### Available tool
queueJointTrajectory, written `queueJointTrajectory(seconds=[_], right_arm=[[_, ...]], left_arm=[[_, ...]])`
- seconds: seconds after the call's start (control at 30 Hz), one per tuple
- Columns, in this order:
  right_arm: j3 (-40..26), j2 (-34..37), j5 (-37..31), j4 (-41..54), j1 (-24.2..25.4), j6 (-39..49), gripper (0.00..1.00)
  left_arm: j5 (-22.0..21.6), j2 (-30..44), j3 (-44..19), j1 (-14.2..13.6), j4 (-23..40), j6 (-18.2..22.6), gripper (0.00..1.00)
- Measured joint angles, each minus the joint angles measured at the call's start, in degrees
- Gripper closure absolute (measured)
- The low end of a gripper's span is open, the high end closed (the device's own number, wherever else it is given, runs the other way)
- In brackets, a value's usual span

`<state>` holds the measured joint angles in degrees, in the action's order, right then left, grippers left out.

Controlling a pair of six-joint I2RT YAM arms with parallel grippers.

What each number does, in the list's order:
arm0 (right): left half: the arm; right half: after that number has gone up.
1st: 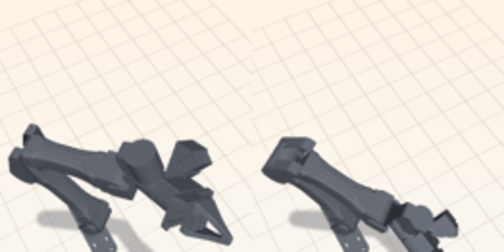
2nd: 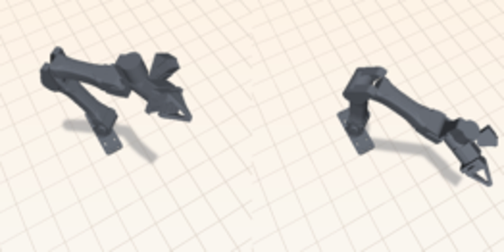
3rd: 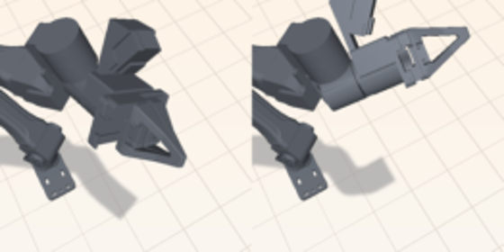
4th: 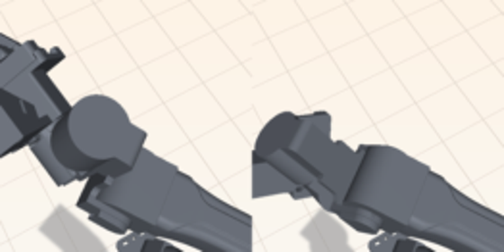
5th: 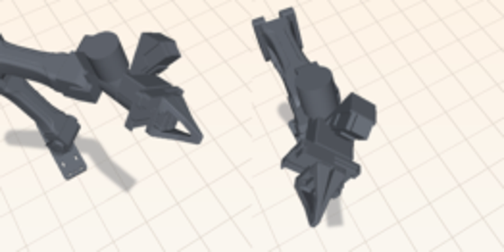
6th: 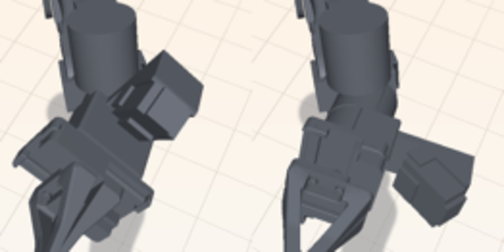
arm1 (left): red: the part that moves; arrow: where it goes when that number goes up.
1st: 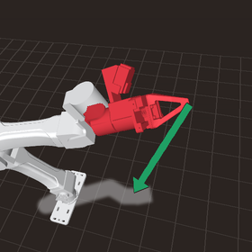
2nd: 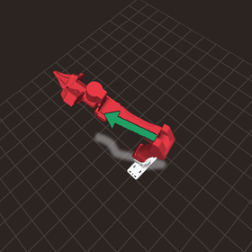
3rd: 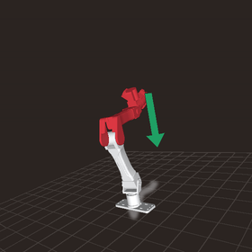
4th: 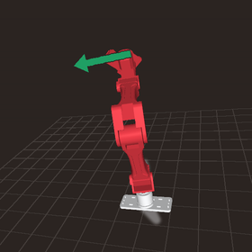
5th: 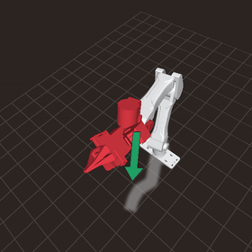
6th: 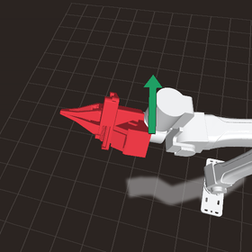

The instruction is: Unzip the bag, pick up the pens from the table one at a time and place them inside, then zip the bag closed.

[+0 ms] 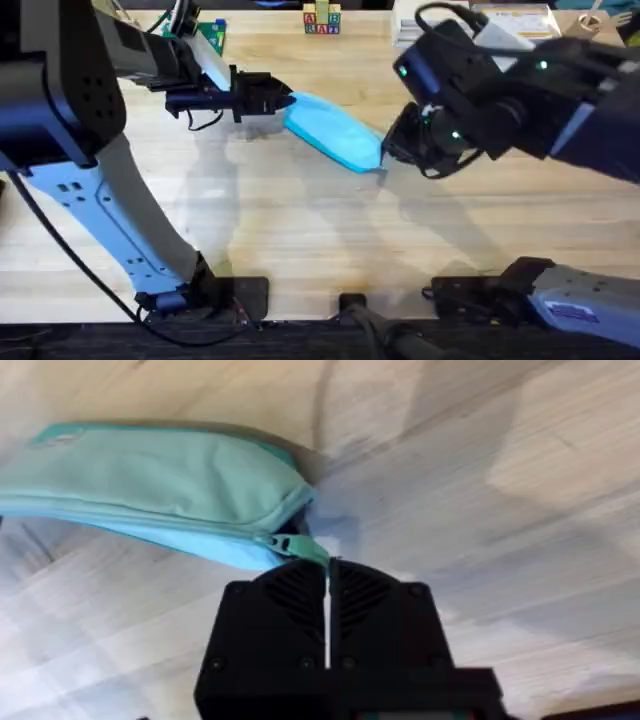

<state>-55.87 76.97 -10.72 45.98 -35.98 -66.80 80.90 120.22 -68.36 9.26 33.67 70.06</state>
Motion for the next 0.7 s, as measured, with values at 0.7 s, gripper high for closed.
queueJointTrajectory(seconds=[0.7], right_arm=[[14.1,-9.1,13.5,-14.2,10.3,14.3,0.971]], left_arm=[[-0.1,0.0,0.0,-0.1,0.0,0.0,0.959]])
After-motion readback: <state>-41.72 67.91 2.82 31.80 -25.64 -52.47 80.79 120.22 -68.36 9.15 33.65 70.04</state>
